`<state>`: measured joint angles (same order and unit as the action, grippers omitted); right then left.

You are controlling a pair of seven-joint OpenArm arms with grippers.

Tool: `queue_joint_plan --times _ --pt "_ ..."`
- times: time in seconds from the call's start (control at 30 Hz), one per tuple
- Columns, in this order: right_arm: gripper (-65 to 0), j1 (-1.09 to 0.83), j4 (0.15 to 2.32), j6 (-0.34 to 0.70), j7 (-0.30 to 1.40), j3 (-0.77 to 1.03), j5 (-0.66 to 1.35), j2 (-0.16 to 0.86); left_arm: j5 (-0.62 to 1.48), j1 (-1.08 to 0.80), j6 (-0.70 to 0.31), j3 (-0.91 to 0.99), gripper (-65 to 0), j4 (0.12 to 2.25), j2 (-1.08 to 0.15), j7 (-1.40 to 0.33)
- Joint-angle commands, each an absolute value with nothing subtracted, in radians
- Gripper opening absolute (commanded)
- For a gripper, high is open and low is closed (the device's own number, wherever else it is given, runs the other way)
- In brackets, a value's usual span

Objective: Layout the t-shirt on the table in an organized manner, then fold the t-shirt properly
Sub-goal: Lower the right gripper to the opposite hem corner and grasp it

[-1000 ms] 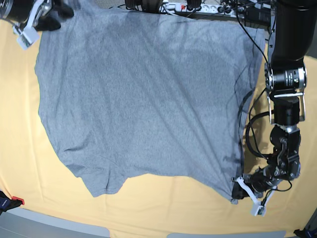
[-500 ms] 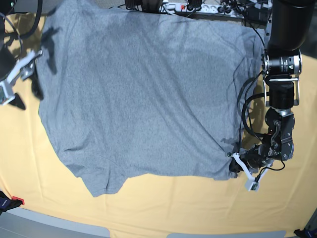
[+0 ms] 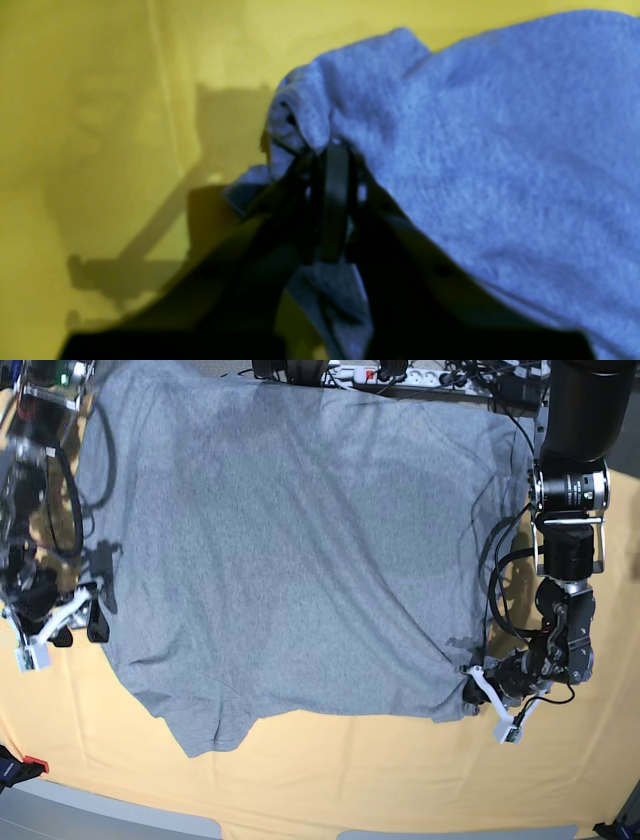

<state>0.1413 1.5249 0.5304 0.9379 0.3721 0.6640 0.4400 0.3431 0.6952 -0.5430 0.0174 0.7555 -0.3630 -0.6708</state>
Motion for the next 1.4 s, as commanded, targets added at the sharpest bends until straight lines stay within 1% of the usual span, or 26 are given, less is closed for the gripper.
queue_joint_plan --times 0.0,0.13,0.27,0.37,0.47,0.63,0.7,0.77,0.87,1.07,1.17,1.27,1.37 --pt "-22.8 0.207 1.487 0.531 0.912 0.367 0.685 0.46 0.356 0.731 -0.546 0.021 -65.0 0.772 -0.371 -0.652" --pt "-22.8 0.372 1.215 0.553 0.912 0.351 0.745 0.46 0.382 0.731 -0.547 0.021 -65.0 0.772 -0.371 -0.653" --pt "-22.7 0.515 0.94 0.602 0.909 0.351 0.755 0.46 0.382 0.731 -0.547 0.021 -65.0 0.772 -0.371 -0.652" --pt "-22.7 0.593 0.762 0.628 0.907 0.351 0.755 0.46 0.382 0.731 -0.547 0.021 -65.0 0.772 -0.371 -0.652" --pt "-22.8 0.63 0.641 0.647 0.878 0.351 0.755 0.46 0.389 0.731 -0.547 0.021 -65.0 0.772 -0.371 -0.652" --pt "-22.8 0.62 0.61 0.698 0.859 0.351 0.742 0.425 0.406 0.731 -0.547 0.021 -65.0 0.772 -0.371 -0.652" --pt "-22.8 0.62 0.61 0.698 0.839 0.351 0.696 0.401 0.41 0.731 -0.547 0.021 -65.0 0.772 -0.371 -0.652" --pt "-22.8 0.62 0.61 0.698 0.778 0.351 0.62 0.379 0.409 0.731 -0.547 0.021 -65.0 0.772 -0.371 -0.652" --pt "-22.8 0.62 0.61 0.641 0.697 0.351 0.502 0.355 0.409 0.731 -0.547 0.021 -65.0 0.772 -0.371 -0.653" --pt "-23.0 0.621 0.611 0.515 0.608 0.351 0.322 0.349 0.408 0.731 -0.547 0.021 -65.0 0.772 -0.372 -0.659" --pt "-23.1 0.62 0.611 0.466 0.601 0.351 0.284 0.35 0.409 0.731 -0.547 0.021 -65.0 0.772 -0.371 -0.659" --pt "-23.0 0.621 0.611 0.447 0.601 0.351 0.267 0.35 0.409 0.731 -0.547 0.021 -65.0 0.772 -0.371 -0.659" --pt "-23.0 0.621 0.611 0.397 0.601 0.351 0.238 0.35 0.409 0.731 -0.547 0.021 -65.0 0.772 -0.371 -0.659"
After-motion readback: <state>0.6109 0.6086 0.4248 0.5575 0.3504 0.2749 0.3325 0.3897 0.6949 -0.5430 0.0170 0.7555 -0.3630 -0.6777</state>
